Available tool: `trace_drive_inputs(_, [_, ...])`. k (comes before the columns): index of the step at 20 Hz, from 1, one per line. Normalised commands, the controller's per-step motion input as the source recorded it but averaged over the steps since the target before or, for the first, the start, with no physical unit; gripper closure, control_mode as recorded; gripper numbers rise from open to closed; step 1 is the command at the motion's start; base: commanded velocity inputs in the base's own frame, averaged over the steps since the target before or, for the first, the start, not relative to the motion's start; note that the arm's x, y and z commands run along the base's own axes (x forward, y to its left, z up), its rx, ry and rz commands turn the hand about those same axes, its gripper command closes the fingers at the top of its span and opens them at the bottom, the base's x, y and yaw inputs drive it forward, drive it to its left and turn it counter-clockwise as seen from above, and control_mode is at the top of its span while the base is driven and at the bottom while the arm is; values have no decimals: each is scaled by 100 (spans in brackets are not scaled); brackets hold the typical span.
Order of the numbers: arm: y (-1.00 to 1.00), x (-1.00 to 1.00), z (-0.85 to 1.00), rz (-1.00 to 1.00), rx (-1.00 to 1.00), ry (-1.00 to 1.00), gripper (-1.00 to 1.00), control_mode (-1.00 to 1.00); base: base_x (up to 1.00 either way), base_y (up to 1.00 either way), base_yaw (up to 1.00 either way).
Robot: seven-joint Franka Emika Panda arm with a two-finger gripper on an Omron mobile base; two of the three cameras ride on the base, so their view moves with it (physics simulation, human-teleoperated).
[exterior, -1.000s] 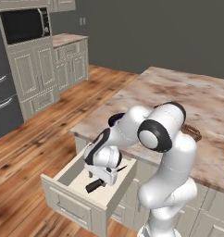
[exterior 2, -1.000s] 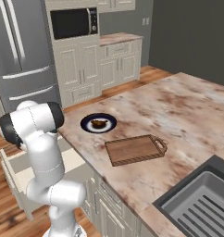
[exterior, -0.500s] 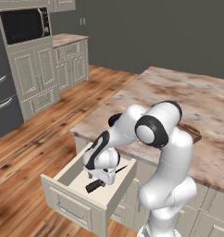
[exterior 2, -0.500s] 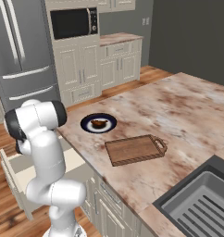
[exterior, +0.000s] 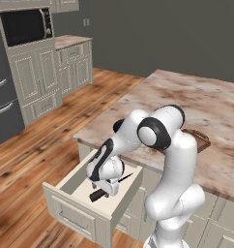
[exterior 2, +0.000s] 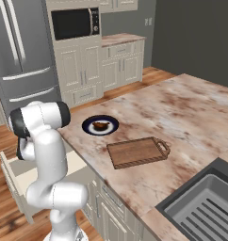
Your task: Pick up the knife from the drawer and place it on the cutting board. Then place the meat from the plate to the cutting board.
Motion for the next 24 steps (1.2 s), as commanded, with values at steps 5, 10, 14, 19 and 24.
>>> trace_drive_inputs(5, [0, 5, -22, -3, -2, 0, -100, -100, 0, 0, 0])
trace_drive_inputs(10, [0, 15, -19, -2, -2, 0, -100, -100, 0, 0, 0])
trace_drive_inputs(14, [4, 28, -8, -1, -1, 0, -100, -100, 0, 0, 0])
trace_drive_inputs(19, [11, 18, -15, 0, -2, 0, -100, -100, 0, 0, 0])
trace_drive_inputs(24, [11, 11, -21, 0, -2, 0, -100, -100, 0, 0, 0])
